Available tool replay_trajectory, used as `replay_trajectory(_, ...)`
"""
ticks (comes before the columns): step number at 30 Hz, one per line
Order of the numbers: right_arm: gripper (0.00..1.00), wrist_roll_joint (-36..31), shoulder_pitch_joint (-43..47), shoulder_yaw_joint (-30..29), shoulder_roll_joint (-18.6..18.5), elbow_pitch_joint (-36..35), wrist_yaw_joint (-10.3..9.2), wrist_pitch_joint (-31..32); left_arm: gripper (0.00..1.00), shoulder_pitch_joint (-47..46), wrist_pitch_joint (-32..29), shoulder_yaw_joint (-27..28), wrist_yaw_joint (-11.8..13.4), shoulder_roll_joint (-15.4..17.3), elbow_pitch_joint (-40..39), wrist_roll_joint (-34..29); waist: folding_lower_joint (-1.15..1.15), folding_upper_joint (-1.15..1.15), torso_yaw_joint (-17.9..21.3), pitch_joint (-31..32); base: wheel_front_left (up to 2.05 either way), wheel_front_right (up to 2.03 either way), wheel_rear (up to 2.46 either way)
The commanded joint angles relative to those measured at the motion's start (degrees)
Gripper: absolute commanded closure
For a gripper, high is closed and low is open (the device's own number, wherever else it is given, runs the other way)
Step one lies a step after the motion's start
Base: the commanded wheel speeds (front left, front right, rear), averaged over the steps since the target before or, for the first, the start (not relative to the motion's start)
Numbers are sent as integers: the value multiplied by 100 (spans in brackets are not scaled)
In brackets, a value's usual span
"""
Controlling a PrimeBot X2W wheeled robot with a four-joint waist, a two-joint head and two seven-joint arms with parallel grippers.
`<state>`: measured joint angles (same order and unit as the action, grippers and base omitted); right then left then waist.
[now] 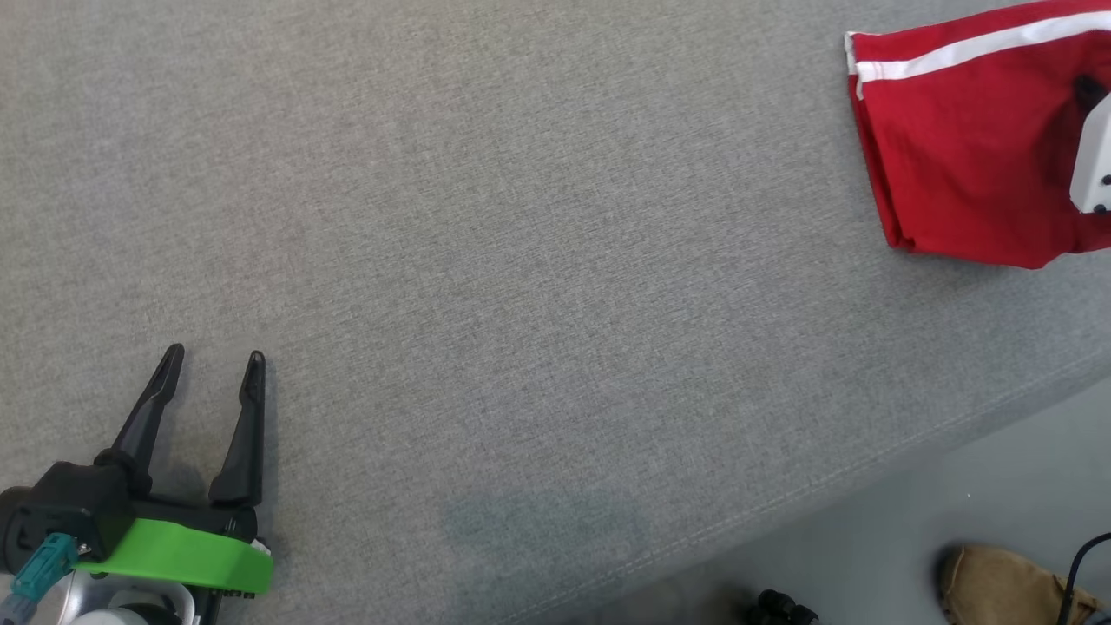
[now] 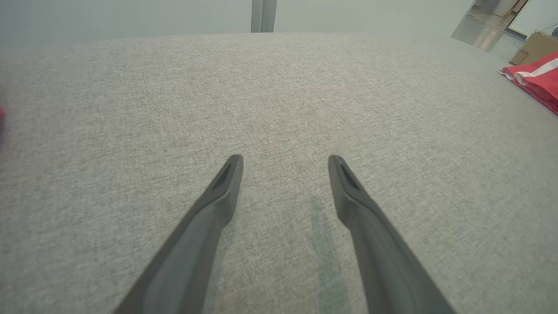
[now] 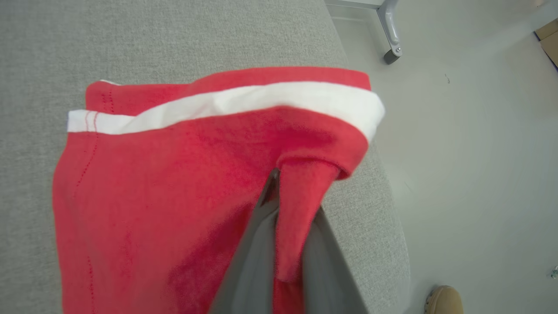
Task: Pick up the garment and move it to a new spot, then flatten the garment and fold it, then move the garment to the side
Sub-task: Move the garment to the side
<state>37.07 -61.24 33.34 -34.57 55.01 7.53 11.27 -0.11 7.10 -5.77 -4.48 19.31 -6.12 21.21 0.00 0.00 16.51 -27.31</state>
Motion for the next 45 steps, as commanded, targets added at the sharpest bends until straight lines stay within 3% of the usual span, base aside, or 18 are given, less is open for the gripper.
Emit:
replay_trajectory(1, 100, -11, -76, 13, 4, 117, -7, -77, 0, -63, 9, 29, 28, 40, -21, 31, 0, 0, -200, -223, 0, 0, 0)
replay_trajectory(3, 100, -38, -130, 25, -31, 281, -8, -174, 0, -61, 26, 38, 39, 49, -28, 42, 0, 0, -203, -249, 0, 0, 0)
replay_trajectory(4, 93, -103, -145, 50, -76, 371, -8, -234, 0, -65, 32, 43, 39, 53, -28, 48, 0, 0, -198, -260, 0, 0, 0)
replay_trajectory(6, 53, -206, -171, 82, -127, 596, -8, -347, 0, -84, 42, 44, 50, 60, -12, 55, 0, 0, -185, -259, 0, 0, 0)
replay_trajectory(8, 0, -310, -234, 73, -105, 815, -8, -476, 0, -101, 58, 38, 53, 60, 4, 63, 0, 0, -172, -237, 0, 0, 0)
replay_trajectory(17, 0, -840, -440, -100, 4, 1671, -8, -1247, 0, -102, 125, -34, 63, -7, 138, 95, 0, 0, -120, -18, 0, 0, 0)
replay_trajectory(26, 0, -847, -381, -503, 85, 1414, -8, -2543, 0, 88, 441, -153, 16, -268, 622, 250, 0, 0, -270, 911, 0, 0, 0)
replay_trajectory(31, 0, -663, 266, -1050, -32, 294, -8, -2645, 0, 162, 596, -136, 15, -377, 1024, 321, 0, 0, -580, 1531, 0, 0, 0)
replay_trajectory(36, 0, -641, 1948, -1556, 19, -1191, -8, -2646, 0, 273, 723, -60, -6, -469, 1455, 383, 0, 0, -919, 2099, 0, 0, 0)
replay_trajectory(40, 0, -1115, 3303, -2002, 379, -2193, -7, -2646, 0, 355, 777, 12, -20, -538, 1758, 377, 0, 0, -1167, 2445, 0, 0, 0)
replay_trajectory(45, 0, -2001, 4674, -2780, 1157, -3234, -7, -2648, 0, 338, 815, 106, -45, -607, 2010, 301, 0, 0, -1479, 2658, 0, 0, 0)
